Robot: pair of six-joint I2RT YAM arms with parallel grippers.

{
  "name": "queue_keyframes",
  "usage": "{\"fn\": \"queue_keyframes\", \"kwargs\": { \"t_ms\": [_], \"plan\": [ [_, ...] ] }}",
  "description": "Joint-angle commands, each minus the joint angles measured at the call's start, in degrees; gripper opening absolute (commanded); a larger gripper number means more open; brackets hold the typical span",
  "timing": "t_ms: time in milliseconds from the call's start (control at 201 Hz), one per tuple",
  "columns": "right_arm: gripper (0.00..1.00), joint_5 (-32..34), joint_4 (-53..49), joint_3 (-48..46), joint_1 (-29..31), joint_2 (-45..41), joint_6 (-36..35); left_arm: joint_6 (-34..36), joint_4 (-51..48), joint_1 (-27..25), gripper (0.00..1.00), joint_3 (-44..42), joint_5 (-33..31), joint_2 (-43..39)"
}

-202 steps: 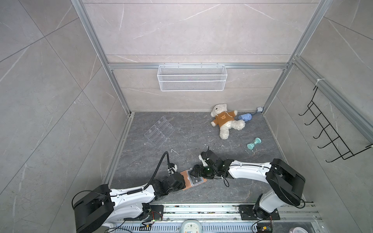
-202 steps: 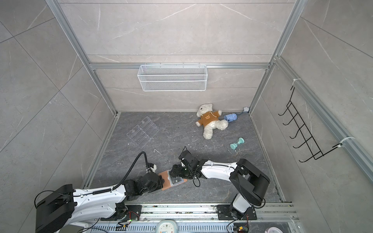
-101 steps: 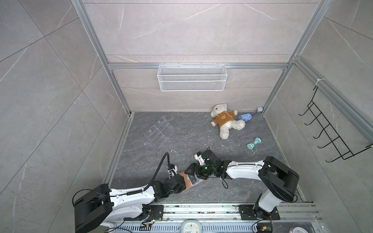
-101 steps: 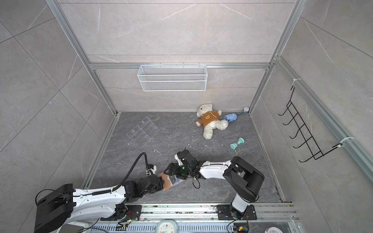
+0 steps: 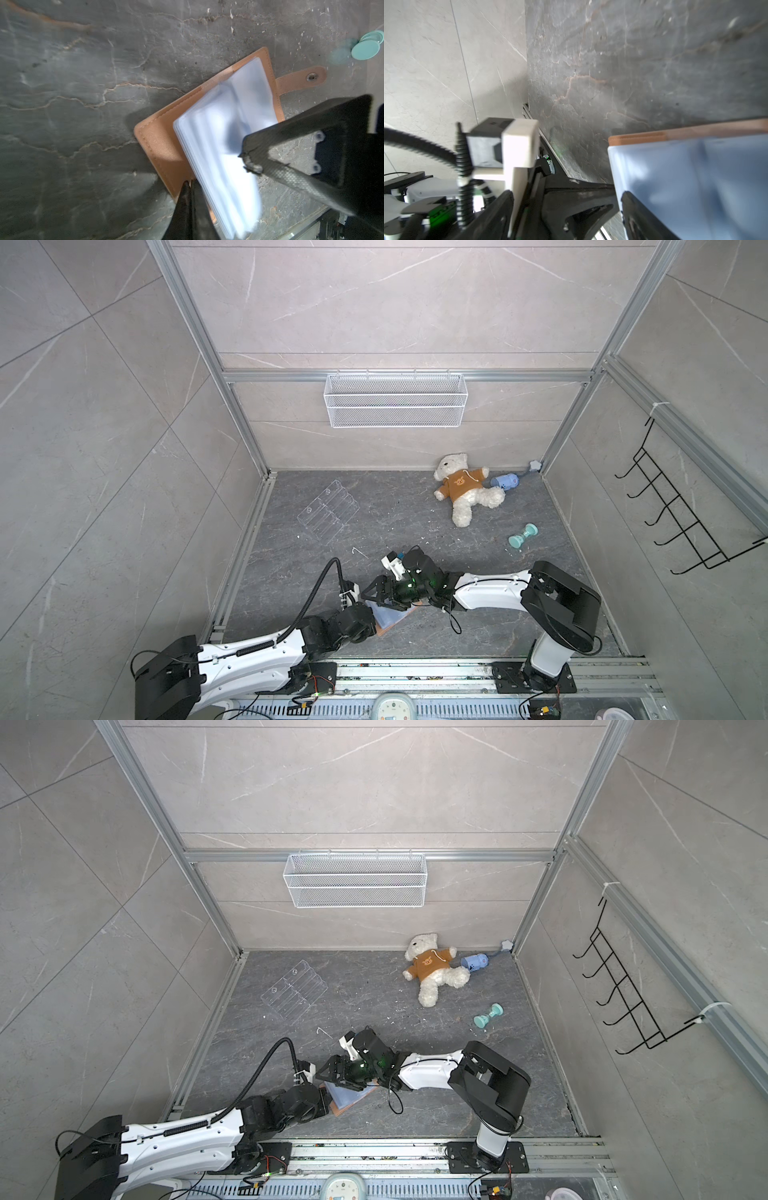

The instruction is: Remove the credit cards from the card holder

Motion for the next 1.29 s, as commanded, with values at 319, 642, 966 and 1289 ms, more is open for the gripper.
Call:
{"fn": "queue_keyframes", "kwargs": {
  "t_ms": [319,642,966,1289],
  "plan": [
    [0.85,8.19,-20.31,3.1,-2.99,-7.5,-9.97,0.31,-13.89,-0.26,0.12,4.23,-2.88,-17.43],
    [0.78,13.09,-35.42,3.56,-8.26,-10.81,-22.98,-5.46,-0.82,-0.17,0.58,-2.62,2.07,-16.29],
    [0.65,11.32,-31.35,2.09,-8.26,-5.71,-23.67,-9.71,6.57,-0.17,0.69,-7.67,2.53,-13.98],
    [0.57,11.02,-26.97,-0.52,-7.84,-2.08,-22.35,-11.05,13.33,-0.17,0.65,-10.38,2.08,-12.25]
  ]
}}
